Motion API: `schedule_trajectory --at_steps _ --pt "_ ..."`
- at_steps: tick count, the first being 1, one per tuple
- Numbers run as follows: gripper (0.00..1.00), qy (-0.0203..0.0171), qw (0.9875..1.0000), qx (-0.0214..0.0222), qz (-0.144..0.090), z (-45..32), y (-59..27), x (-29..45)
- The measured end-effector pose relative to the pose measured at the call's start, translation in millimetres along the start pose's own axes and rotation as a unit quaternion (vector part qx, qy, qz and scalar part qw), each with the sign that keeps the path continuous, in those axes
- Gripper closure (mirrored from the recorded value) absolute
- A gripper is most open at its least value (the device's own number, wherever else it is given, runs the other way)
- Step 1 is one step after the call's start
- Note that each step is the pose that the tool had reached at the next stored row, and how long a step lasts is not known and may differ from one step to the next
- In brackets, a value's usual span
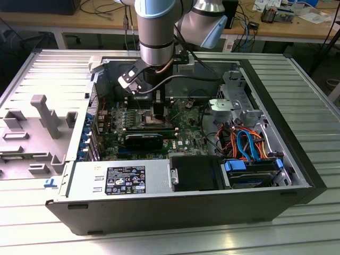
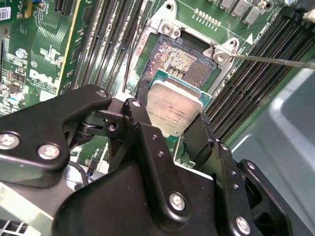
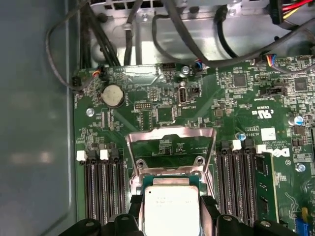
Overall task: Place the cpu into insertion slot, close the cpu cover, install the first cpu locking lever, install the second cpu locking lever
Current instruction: 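Place the cpu into insertion slot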
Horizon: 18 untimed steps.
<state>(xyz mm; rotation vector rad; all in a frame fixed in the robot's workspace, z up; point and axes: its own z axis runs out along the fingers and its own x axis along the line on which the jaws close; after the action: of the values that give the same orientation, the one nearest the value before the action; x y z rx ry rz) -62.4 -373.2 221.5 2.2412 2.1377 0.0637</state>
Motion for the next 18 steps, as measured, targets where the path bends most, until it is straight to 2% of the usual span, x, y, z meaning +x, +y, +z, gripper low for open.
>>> schedule_trajectory --at_steps 5,18 --pt "0.46 0.0006 1.0000 0.0000 -0.010 3.6 -8.2 -0.5" --pt "0.46 0.0006 0.9999 0.0000 -0.011 14.2 -12.2 -4.1"
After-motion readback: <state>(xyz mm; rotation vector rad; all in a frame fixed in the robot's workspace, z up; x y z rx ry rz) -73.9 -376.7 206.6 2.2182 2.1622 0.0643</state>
